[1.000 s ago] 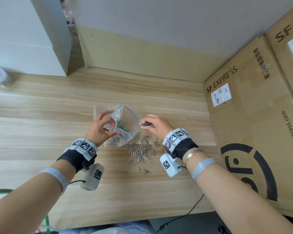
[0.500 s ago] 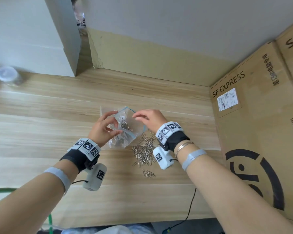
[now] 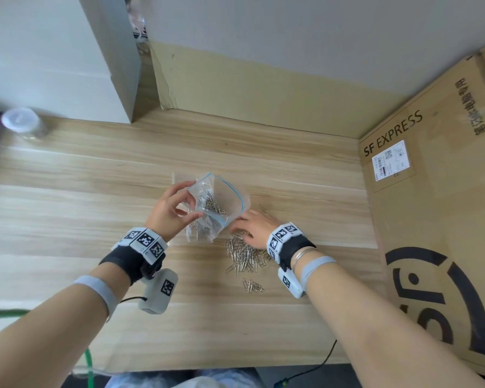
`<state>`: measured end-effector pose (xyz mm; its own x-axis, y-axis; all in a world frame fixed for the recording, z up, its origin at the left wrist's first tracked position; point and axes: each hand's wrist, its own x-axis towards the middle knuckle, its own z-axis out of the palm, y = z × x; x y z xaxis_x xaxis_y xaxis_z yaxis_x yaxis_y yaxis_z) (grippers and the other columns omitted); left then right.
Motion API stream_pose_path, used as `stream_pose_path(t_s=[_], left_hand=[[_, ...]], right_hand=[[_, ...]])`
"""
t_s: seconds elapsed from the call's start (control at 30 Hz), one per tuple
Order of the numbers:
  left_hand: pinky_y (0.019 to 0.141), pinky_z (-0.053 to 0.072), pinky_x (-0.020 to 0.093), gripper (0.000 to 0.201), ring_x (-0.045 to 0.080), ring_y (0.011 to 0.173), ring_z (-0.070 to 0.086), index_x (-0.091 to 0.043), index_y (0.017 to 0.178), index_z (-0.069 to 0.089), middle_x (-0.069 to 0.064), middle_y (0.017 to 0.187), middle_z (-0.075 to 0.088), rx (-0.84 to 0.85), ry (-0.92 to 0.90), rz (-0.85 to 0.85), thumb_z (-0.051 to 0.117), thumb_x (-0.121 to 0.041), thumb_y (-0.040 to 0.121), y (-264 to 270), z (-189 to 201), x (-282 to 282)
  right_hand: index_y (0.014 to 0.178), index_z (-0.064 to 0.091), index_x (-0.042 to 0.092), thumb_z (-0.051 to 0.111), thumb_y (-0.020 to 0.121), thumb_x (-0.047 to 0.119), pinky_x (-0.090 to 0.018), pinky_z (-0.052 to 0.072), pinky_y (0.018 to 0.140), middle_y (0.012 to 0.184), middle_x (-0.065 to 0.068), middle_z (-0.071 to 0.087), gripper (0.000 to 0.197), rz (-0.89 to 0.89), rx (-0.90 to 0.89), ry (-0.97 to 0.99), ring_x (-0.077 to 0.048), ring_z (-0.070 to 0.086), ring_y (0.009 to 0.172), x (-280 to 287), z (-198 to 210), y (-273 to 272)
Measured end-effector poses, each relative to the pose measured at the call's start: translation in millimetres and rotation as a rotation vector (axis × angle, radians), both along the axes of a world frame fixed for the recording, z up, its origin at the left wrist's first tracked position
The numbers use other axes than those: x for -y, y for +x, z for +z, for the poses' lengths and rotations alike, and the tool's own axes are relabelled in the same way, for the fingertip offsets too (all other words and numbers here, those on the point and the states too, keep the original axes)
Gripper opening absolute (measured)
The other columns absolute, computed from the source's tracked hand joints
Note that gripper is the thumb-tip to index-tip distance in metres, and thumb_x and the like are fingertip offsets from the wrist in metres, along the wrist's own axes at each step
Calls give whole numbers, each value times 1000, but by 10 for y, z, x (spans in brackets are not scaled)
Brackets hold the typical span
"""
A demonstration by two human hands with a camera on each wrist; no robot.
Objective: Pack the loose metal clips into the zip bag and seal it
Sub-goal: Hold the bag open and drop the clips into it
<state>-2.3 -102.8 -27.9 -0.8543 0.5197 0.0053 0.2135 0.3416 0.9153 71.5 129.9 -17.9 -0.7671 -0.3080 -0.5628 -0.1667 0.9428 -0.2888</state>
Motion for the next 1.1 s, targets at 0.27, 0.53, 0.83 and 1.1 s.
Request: stream_pose_path(t_s=[0.27, 0.53, 0.83, 1.1], left_hand=[[68, 52, 15, 43, -5, 86, 54, -40, 64, 49, -25, 119, 43, 38, 21, 33, 75, -7, 69, 50, -23, -67], [70, 52, 14, 41, -5, 87, 55, -42, 65, 49, -25, 118, 42, 27, 5, 14, 74, -10, 70, 56, 2, -88], [70, 50, 8, 41, -12, 90, 53, -42, 65, 49, -28, 118, 39, 20, 3, 18, 74, -9, 70, 83, 24, -123], [71, 51, 11, 38, -12, 90, 53, -37, 64, 49, -28, 117, 39, 21, -13, 14, 74, -9, 70, 87, 34, -103]], right_hand=[[125, 46, 38, 62, 81, 34, -44, 37, 103, 140, 7, 40, 47, 149, 8, 20, -22, 34, 130, -114, 16, 163], [101, 64, 26, 69, 74, 35, -41, 40, 93, 126, 6, 55, 29, 444, -37, -52, -22, 44, 121, 186, -66, 206], [132, 29, 52, 78, 59, 46, -51, 19, 111, 151, 2, 20, 88, 292, 12, 177, -27, 17, 137, -184, 30, 325], [124, 47, 42, 75, 68, 36, -52, 24, 110, 151, 6, 20, 64, 167, 54, 95, -29, 14, 137, -213, -84, 352]])
